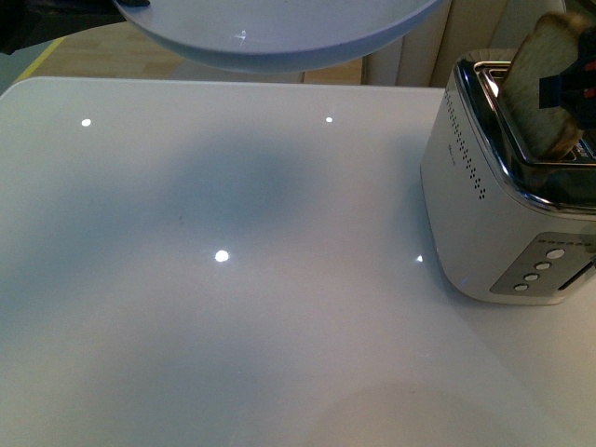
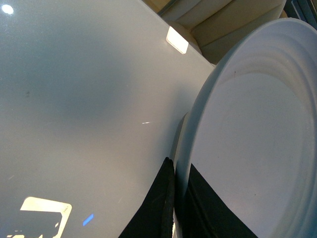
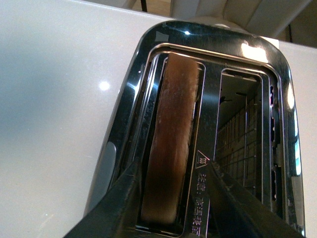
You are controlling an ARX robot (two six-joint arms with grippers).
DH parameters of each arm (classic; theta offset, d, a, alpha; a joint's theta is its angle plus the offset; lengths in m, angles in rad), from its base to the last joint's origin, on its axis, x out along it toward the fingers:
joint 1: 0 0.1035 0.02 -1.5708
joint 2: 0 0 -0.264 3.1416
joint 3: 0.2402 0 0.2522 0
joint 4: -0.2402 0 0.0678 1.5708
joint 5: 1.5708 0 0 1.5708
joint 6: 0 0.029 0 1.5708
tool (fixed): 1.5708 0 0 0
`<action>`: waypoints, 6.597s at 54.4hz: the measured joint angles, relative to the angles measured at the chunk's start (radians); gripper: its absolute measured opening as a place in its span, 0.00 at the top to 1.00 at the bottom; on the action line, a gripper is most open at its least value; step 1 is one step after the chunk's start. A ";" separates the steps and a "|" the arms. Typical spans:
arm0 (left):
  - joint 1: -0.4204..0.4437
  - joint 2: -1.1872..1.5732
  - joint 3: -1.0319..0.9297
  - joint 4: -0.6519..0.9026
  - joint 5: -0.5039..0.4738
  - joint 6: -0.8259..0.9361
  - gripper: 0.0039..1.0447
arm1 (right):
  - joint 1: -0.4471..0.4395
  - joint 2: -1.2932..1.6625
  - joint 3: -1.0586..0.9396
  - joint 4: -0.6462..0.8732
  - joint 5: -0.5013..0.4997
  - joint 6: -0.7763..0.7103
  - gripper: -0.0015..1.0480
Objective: Left arm holds plate, right arm toasts bread
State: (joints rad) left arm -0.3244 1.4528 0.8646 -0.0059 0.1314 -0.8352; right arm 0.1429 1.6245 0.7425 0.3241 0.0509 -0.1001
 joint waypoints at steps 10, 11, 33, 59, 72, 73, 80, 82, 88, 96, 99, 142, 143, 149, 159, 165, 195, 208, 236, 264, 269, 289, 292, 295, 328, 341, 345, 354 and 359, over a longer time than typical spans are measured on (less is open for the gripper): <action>0.000 0.000 0.000 0.000 0.000 0.000 0.98 | -0.015 -0.009 -0.016 0.017 -0.010 0.025 0.36; 0.000 0.000 0.000 0.000 0.000 0.000 0.98 | -0.018 -0.014 -0.019 0.017 -0.011 0.030 0.33; 0.005 0.000 -0.005 0.012 0.006 0.002 0.98 | -0.153 -0.472 -0.173 -0.058 -0.137 0.222 0.08; 0.016 -0.012 -0.049 0.029 0.000 0.008 0.98 | -0.272 -0.851 -0.321 -0.040 -0.182 0.183 0.20; 0.016 -0.015 -0.049 0.025 -0.009 0.025 0.98 | -0.232 -0.941 -0.478 0.088 -0.136 0.123 0.54; 0.016 -0.016 -0.049 0.025 -0.010 0.027 0.98 | -0.219 -0.950 -0.489 0.088 -0.113 0.121 0.57; 0.014 -0.019 -0.049 0.016 -0.024 0.037 0.98 | -0.149 -1.014 -0.556 0.089 -0.060 0.109 0.82; 0.012 -0.023 -0.049 0.012 -0.025 0.038 0.98 | -0.148 -1.035 -0.575 0.088 -0.053 0.109 0.91; 0.011 -0.024 -0.049 0.008 -0.029 0.039 0.98 | -0.147 -1.092 -0.616 0.076 -0.051 0.105 0.98; 0.006 -0.024 -0.049 0.007 -0.029 0.042 0.98 | -0.146 -1.155 -0.654 0.049 -0.051 0.105 0.98; 0.006 -0.024 -0.049 0.007 -0.029 0.042 0.98 | -0.146 -1.171 -0.660 0.040 -0.051 0.105 0.98; 0.006 -0.034 -0.049 0.006 -0.026 0.045 0.98 | -0.146 -1.434 -0.720 -0.133 -0.051 0.105 0.98; 0.006 -0.034 -0.049 0.006 -0.025 0.045 0.98 | -0.146 -1.439 -0.720 -0.138 -0.051 0.105 0.98; 0.006 -0.034 -0.049 0.006 -0.023 0.045 0.98 | -0.146 -1.503 -0.719 -0.223 -0.051 0.104 0.98; 0.008 -0.038 -0.049 0.006 -0.023 0.045 0.98 | -0.145 -1.616 -0.720 -0.320 -0.050 0.104 0.98; 0.007 -0.040 -0.049 0.006 -0.019 0.045 0.98 | -0.145 -1.616 -0.720 -0.322 -0.050 0.104 0.98; 0.008 -0.042 -0.050 0.013 -0.009 0.045 0.98 | -0.145 -1.618 -0.720 -0.322 -0.051 0.103 0.19; 0.008 -0.043 -0.051 0.016 -0.005 0.045 0.98 | -0.145 -1.618 -0.720 -0.322 -0.051 0.103 0.08; 0.175 0.014 -0.114 0.103 0.098 0.113 0.98 | -0.145 -1.618 -0.720 -0.322 -0.050 0.103 0.08; 0.526 0.332 -0.192 0.334 0.328 0.336 0.98 | -0.145 -1.618 -0.720 -0.322 -0.050 0.103 0.08; 0.568 0.401 -0.192 0.373 0.351 0.364 0.98 | -0.145 -1.618 -0.720 -0.322 -0.050 0.103 0.08; 0.698 0.758 -0.048 0.458 0.404 0.463 0.98 | -0.145 -1.619 -0.720 -0.322 -0.050 0.103 0.08; 0.705 0.782 -0.029 0.458 0.404 0.471 0.98 | -0.145 -1.619 -0.720 -0.322 -0.050 0.103 0.08; 0.712 0.811 -0.008 0.458 0.401 0.483 0.98 | -0.145 -1.619 -0.720 -0.322 -0.050 0.103 0.08; 0.745 0.987 0.113 0.458 0.392 0.547 0.98 | -0.145 -1.619 -0.720 -0.322 -0.050 0.103 0.08; 0.742 0.990 0.117 0.470 0.393 0.554 0.98 | -0.145 -1.619 -0.720 -0.322 -0.051 0.103 0.08; 0.739 0.990 0.118 0.471 0.391 0.555 0.97 | -0.145 -1.619 -0.720 -0.322 -0.050 0.103 0.08; 0.734 0.987 0.118 0.491 0.385 0.554 0.62 | -0.145 -1.619 -0.720 -0.322 -0.051 0.103 0.08; 0.730 0.972 0.113 0.509 0.372 0.550 0.49 | -0.145 -1.619 -0.720 -0.322 -0.051 0.103 0.08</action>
State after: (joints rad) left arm 0.4053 2.4245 0.9771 0.5026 0.5037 -0.2855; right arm -0.0017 0.0059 0.0227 0.0017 0.0002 0.0029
